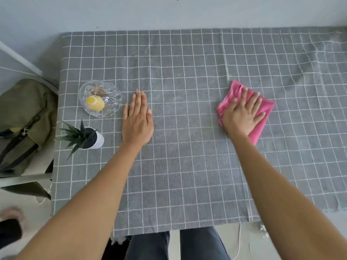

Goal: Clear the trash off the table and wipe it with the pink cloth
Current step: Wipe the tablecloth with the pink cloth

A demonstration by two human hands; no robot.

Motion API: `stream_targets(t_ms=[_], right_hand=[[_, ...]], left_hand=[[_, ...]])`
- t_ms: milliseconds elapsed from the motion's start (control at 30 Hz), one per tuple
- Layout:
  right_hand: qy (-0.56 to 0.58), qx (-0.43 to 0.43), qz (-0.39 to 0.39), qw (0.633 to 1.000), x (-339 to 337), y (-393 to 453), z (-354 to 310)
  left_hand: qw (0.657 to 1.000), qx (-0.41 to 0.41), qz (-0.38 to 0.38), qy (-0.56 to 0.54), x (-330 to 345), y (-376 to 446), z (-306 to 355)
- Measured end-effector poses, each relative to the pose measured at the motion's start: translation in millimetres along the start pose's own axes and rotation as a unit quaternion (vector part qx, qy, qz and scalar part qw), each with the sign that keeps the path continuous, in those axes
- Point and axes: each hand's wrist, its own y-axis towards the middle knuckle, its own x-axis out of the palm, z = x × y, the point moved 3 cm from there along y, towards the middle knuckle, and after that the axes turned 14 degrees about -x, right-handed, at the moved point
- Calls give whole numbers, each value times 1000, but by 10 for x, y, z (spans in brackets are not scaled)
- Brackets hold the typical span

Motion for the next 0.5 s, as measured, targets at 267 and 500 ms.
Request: stream_targets(t_ms=[267,500], right_hand=[[-31,-330,-115,936,314,-1005,-581],[-64,-305,-103,945,-21,-795,386]], left_hand=[[1000,21,-8,-16,73,-812,-14],[1000,26,-7,-12,78,-906,-28]])
